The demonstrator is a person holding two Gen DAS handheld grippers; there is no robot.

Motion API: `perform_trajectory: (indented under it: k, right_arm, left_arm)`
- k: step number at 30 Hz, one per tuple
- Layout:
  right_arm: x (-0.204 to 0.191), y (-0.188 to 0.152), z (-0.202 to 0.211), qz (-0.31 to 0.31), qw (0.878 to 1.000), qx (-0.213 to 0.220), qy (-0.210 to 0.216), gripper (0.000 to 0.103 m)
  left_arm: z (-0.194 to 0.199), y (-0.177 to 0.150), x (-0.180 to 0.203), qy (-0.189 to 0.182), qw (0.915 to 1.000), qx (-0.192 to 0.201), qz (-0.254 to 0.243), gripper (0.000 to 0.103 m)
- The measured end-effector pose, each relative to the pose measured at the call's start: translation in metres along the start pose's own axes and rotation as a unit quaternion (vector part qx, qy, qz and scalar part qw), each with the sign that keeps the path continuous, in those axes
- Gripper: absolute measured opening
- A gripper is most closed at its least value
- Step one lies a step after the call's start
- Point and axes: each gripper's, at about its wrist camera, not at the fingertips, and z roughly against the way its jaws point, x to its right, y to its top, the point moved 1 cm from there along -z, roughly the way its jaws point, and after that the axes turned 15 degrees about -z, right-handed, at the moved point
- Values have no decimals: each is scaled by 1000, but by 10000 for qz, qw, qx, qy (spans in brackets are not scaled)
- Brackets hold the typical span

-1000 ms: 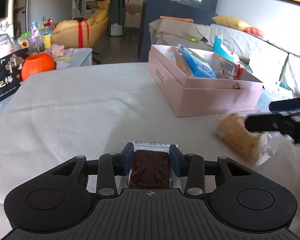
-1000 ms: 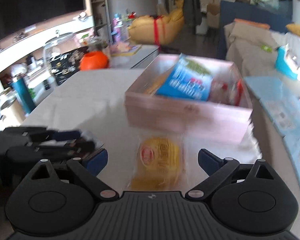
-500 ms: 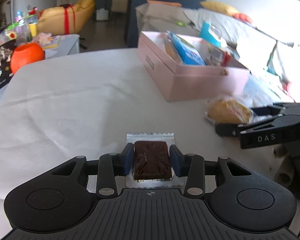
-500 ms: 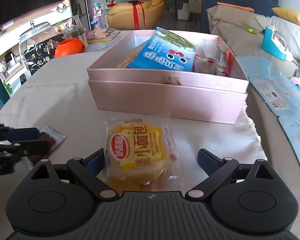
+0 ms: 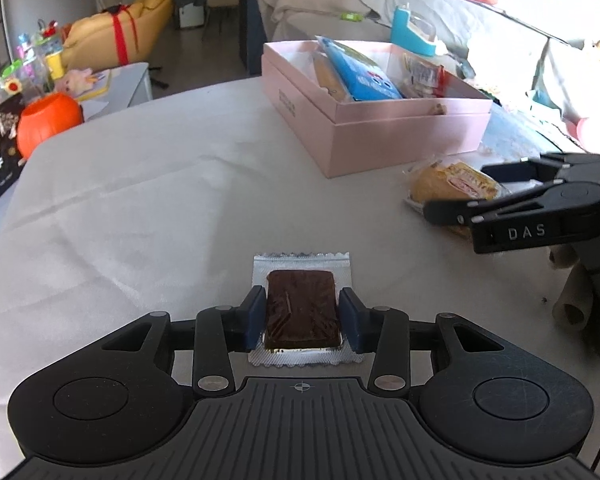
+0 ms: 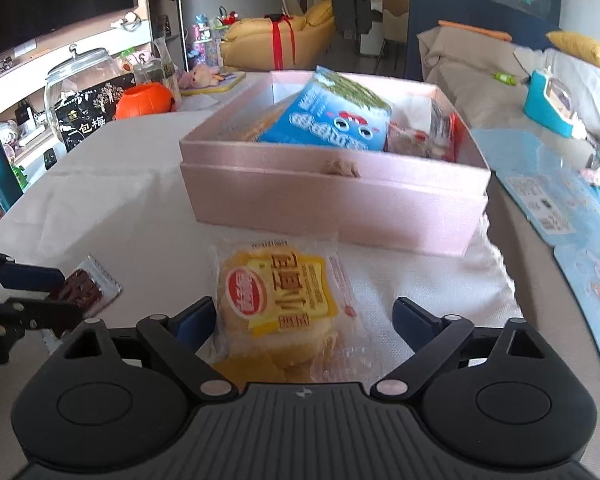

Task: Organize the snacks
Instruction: 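Grasp the brown chocolate bar packet with the left tool while the right tool holds the bun, then lift the bun and chocolate bar over the pink box and open both tools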

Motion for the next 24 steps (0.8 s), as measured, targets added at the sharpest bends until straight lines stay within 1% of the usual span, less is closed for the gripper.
perform_trajectory:
  k: [3, 4, 5, 7, 9, 14, 19, 21, 24]
  right_arm:
    - [-6, 3, 0, 163, 9998, 70, 70, 89]
    - [-8, 4, -2, 209, 9997, 23, 104, 86]
    - [-8, 5, -4, 238, 9996, -64, 129, 75]
    - [-9, 6, -6, 261, 9991, -266, 187, 61]
    - [-9, 7, 4, 246, 9994, -195, 173, 57]
    - [0, 10, 46, 250, 9990, 237, 294, 56]
    - [16, 15, 79, 214, 9979, 585, 175, 56]
    - [23, 22, 89, 122, 9973, 706, 147, 56]
    - [28, 45, 109, 72, 9939, 1078, 202, 56]
  left_arm:
    - [0, -2, -1, -3, 9999, 81, 93, 45]
    - [0, -3, -1, -6, 9999, 93, 105, 45]
    - [1, -3, -1, -1, 9999, 90, 99, 45]
    - [4, -4, 0, 32, 9999, 43, 86, 44]
    - [7, -6, 1, 0, 10000, 43, 82, 43]
    - [13, -9, 8, 116, 9998, 123, -111, 43]
    - [29, 0, 10, 126, 9989, 424, -122, 43]
    - [38, 13, 9, 109, 9979, 621, -151, 43]
    - [62, 54, 4, 148, 9927, 1154, -317, 43]
